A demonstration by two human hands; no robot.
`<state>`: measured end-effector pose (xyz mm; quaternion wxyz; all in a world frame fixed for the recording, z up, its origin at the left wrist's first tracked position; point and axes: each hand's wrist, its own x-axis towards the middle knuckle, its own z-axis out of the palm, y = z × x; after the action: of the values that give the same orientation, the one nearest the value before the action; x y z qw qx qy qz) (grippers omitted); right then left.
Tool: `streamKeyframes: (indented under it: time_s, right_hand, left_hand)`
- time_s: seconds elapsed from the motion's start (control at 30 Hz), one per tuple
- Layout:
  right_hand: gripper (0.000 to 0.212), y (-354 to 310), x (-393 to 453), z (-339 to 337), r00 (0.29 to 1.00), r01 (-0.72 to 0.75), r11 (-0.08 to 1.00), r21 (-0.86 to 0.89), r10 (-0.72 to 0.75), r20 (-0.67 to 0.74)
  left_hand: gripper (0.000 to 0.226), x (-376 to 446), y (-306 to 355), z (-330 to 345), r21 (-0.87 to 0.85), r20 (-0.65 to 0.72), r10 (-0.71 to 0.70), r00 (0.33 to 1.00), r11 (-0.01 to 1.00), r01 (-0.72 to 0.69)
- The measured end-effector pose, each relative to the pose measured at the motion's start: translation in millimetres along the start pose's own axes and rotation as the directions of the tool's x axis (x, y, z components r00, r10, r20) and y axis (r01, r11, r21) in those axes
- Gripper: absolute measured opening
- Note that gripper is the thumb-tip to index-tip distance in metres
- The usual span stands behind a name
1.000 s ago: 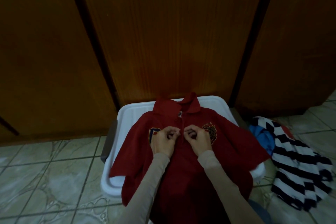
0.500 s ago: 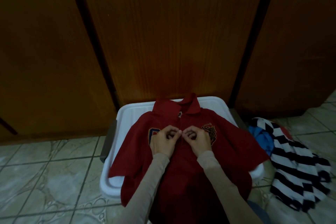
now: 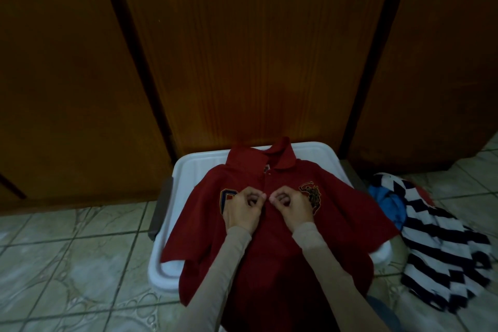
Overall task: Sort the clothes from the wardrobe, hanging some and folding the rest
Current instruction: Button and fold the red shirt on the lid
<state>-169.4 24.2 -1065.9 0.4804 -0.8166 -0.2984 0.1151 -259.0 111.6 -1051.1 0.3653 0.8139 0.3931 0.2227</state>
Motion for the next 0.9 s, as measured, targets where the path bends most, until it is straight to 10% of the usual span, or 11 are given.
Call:
streamKeyframes:
  time_s: [0.73,0.9]
  right_hand:
    - [0.009,-9,-2,-3,0.999,-0.044,0.996,-0.078,0.042,-0.021]
    - [0.037,-11,-5,-3,0.997,0.079,0.893,-0.442,-0.069,0.040]
  left_hand:
    - [0.013,1,-5,4,0.076,0.034,0.111,0.993,0.991,-0.113]
    - [0.040,-1,-4,4,0.318,0.076,0.111,0.991,0.939,-0.130]
